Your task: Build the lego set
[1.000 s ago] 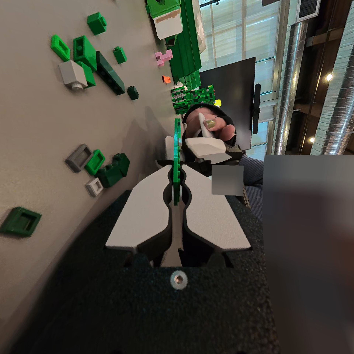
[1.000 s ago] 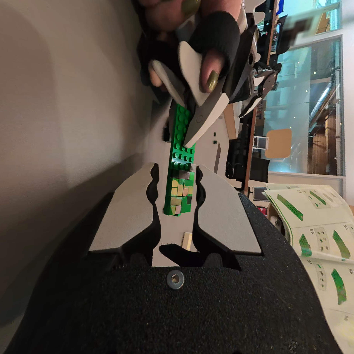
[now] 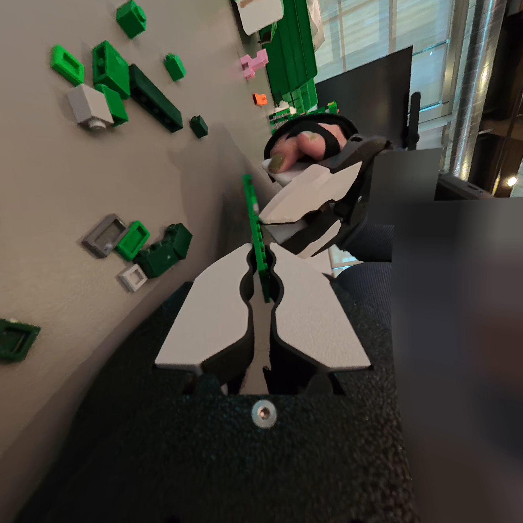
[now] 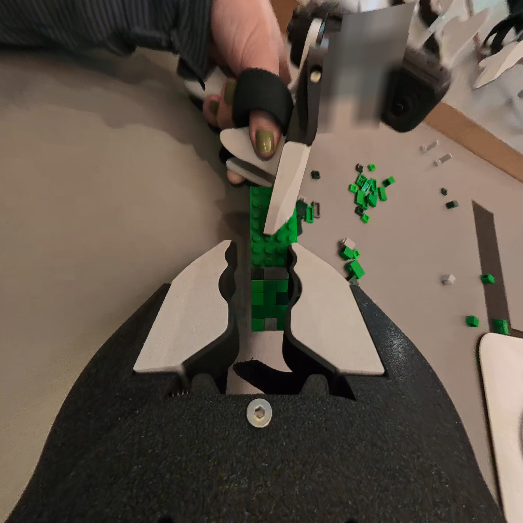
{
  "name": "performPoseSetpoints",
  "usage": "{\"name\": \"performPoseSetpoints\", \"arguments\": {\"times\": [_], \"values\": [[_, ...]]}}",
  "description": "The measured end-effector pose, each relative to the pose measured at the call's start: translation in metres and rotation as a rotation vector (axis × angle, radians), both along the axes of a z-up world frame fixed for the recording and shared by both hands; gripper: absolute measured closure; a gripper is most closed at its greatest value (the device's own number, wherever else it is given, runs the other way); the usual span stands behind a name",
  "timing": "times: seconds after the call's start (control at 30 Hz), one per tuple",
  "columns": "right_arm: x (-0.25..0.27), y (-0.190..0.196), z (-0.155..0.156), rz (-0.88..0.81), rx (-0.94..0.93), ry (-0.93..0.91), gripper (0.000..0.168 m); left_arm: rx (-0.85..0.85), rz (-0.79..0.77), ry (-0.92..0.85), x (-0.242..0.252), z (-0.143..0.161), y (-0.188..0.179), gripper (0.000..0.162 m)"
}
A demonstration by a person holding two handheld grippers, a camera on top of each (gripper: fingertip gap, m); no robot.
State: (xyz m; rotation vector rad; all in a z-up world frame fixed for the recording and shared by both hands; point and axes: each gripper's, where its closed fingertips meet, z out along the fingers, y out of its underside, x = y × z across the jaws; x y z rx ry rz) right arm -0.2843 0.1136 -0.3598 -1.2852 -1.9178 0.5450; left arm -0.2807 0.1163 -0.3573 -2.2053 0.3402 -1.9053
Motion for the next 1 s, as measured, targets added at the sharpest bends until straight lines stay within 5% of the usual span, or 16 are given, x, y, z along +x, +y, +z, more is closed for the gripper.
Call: {"name": "performPoseSetpoints", "arguments": {"times": [0.03, 0.23, 0.43, 0.77, 0.87, 1.0], "values": [[0.000, -0.001, 0.006, 0.005, -0.025, 0.032, 0.135, -0.002, 0.006, -0.028, -0.001, 0.003, 0.001, 0.158], [0.014, 0.026, 0.061, -0.172, -0.035, 0.513, 0.125, -0.013, 0.024, -0.062, -0.003, 0.006, 0.004, 0.158], [0.053, 0.068, 0.072, -0.441, 0.096, 0.777, 0.125, -0.021, 0.035, -0.074, -0.004, 0.007, 0.005, 0.158], [0.080, 0.100, 0.075, -0.619, 0.069, 0.830, 0.143, -0.020, 0.044, -0.069, -0.003, 0.006, 0.006, 0.158], [0.083, 0.104, 0.077, -0.653, 0.103, 0.841, 0.168, -0.023, 0.045, -0.072, -0.004, 0.006, 0.006, 0.158], [0.083, 0.111, 0.074, -0.703, 0.147, 0.805, 0.168, -0.026, 0.047, -0.067, -0.004, 0.006, 0.007, 0.158]]}}
